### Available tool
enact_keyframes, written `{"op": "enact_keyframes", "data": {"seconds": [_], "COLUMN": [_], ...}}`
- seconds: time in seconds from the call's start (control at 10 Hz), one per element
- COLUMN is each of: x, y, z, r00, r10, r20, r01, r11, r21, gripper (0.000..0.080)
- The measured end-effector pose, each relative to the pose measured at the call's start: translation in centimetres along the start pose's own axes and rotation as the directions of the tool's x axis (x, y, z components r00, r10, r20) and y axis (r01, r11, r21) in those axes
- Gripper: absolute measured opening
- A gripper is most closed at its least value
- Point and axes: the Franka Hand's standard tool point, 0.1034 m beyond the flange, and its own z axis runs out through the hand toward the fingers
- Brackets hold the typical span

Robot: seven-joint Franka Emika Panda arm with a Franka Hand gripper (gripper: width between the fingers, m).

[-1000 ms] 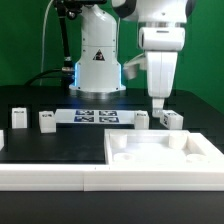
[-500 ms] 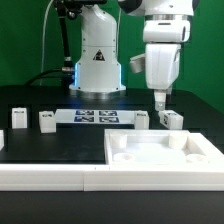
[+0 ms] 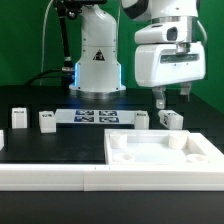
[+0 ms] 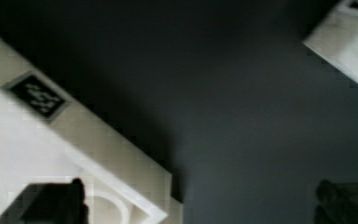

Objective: Assemble one leg

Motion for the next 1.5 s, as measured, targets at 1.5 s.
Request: {"op": "enact_keyframes", "data": {"seconds": [1.5], "x": [-2.5], "y": [-3.1], "z": [2.5], "r00": [0.844], "r10": [0.399], "r20": [0.359], "r01": [-0.428], "r11": [0.904], "r21": [0.002], "gripper": [0.0648]}}
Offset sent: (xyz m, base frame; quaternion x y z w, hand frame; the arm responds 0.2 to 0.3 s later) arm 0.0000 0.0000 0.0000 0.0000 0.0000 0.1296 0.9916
